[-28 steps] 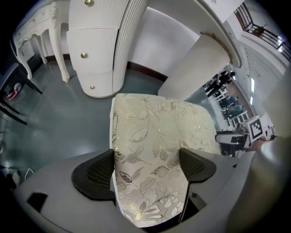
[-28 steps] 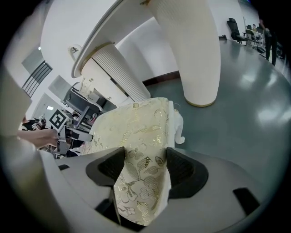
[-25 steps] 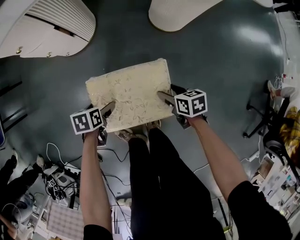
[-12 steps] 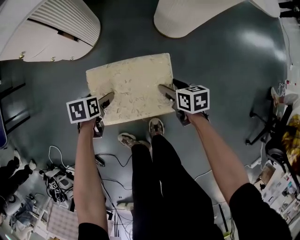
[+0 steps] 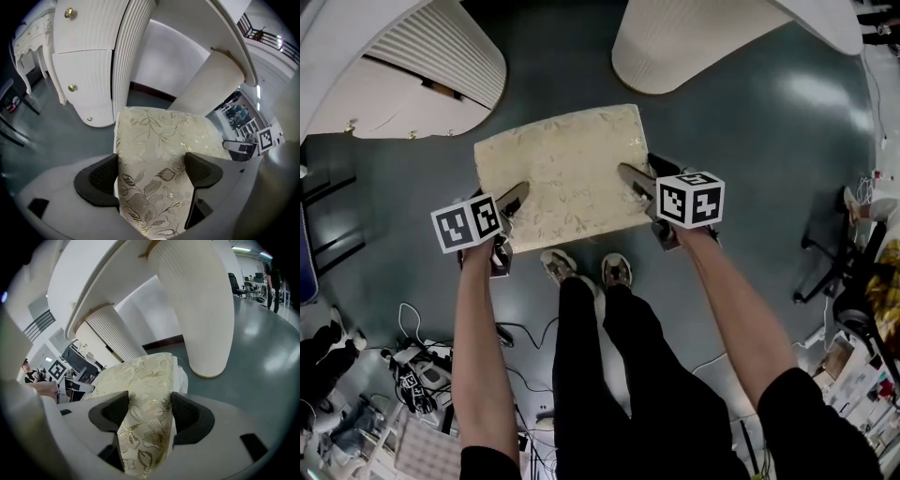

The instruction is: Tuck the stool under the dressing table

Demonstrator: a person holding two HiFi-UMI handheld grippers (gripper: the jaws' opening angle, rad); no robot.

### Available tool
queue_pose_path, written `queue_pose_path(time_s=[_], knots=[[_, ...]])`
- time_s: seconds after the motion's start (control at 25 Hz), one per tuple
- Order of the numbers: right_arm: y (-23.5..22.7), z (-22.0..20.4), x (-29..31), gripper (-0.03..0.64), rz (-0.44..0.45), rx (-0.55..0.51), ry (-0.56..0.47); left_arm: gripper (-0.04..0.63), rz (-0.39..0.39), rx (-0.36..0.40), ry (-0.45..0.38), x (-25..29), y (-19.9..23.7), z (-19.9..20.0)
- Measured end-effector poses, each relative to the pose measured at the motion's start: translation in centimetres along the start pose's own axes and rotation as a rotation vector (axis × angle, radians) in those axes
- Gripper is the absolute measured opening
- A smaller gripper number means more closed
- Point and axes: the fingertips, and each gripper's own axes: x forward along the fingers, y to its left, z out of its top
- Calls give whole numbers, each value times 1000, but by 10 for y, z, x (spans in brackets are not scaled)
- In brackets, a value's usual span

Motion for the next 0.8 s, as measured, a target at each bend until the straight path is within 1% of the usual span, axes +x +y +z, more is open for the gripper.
queue_pose_path(time_s=[0.08,0.24,0.52,0.68,0.8], knots=[[1,6,-2,290,-11,-2,-7,453,-9,0,-8,-1,-1,7],[5,3,5,287,-10,-19,35,453,-10,-11,1,-2,5,0],[-3,-16,9,285,-37,-13,73,453,-15,5,37,10,4,-16],[-2,-18,7,285,-35,-8,67,453,-20,1,30,8,5,-20],[1,-11,8,285,-19,-9,62,453,-19,-4,25,5,7,-15]])
